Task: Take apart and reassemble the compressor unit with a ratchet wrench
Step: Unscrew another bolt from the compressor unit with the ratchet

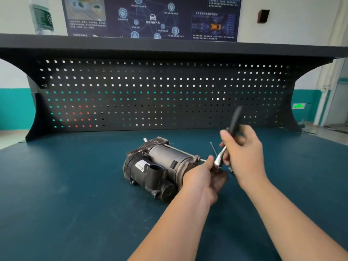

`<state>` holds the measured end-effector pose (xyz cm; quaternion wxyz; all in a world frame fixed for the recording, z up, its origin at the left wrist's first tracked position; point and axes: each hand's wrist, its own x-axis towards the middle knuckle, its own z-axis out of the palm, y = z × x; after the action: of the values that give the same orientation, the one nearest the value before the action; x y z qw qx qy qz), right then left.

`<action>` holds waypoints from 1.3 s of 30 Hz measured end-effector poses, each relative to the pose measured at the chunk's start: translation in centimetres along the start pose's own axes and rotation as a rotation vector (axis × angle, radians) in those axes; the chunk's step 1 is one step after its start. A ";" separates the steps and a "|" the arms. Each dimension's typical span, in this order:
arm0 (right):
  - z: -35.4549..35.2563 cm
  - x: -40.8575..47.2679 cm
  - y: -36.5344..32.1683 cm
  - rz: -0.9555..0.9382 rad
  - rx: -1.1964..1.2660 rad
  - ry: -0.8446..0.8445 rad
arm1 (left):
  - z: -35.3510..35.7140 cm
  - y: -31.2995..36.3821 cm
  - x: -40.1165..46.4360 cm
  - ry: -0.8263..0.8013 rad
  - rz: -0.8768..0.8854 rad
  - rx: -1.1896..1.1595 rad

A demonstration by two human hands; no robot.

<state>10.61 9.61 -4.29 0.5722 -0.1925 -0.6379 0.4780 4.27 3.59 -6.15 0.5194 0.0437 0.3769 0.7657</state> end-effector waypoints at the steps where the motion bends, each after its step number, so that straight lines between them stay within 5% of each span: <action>1: 0.3 -0.5 -0.2 -0.130 -0.107 -0.061 | 0.0 0.0 -0.1 -0.022 -0.011 0.002; 4: 0.9 -0.9 0.0 -0.122 -0.183 0.043 | -0.1 0.1 -0.2 -0.023 -0.009 -0.011; 8: -0.4 0.6 1.4 0.692 0.426 0.254 | 0.1 -0.2 -0.1 0.008 0.017 -0.027; 10: -0.7 0.5 2.3 0.924 0.672 0.306 | 0.2 -0.2 -0.3 -0.007 0.008 -0.052; 13: 0.0 0.5 1.9 0.743 0.573 0.296 | 0.2 -0.2 -0.6 0.013 0.017 -0.063; 17: 0.7 -0.7 -0.3 -0.050 -0.063 0.003 | 0.2 -0.2 -0.6 0.028 0.053 -0.008; 19: 1.0 -1.7 -0.6 -0.248 -0.157 -0.131 | 0.1 0.0 -0.6 0.013 0.047 0.001; 22: 1.1 -1.3 -0.2 -0.108 -0.130 0.045 | -0.1 0.1 -0.4 0.019 0.035 -0.024; 26: -0.1 0.6 1.8 0.684 0.508 0.313 | 0.1 0.0 -0.2 0.028 0.023 -0.040; 28: -0.1 0.7 2.3 0.822 0.700 0.337 | 0.2 0.1 -0.3 0.015 0.019 -0.048; 30: 0.1 0.7 1.8 0.657 0.563 0.255 | 0.0 0.1 -0.3 0.025 0.025 -0.006; 33: 0.3 -0.2 0.0 0.054 0.025 0.025 | -0.2 -0.1 -0.4 0.016 0.026 0.058; 35: 0.5 -0.8 -0.2 -0.183 -0.186 -0.069 | -0.2 -0.1 -0.5 -0.013 0.015 0.055; 37: 0.6 -0.6 0.2 -0.078 -0.181 0.032 | -0.2 0.0 -0.4 -0.013 0.016 0.050; 39: 0.1 0.5 1.0 0.365 0.182 0.205 | -0.2 0.0 -0.2 0.006 0.016 0.060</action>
<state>10.10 10.50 -4.85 0.5533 -0.2999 -0.4853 0.6070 4.23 3.32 -6.22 0.5104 0.0600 0.4007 0.7585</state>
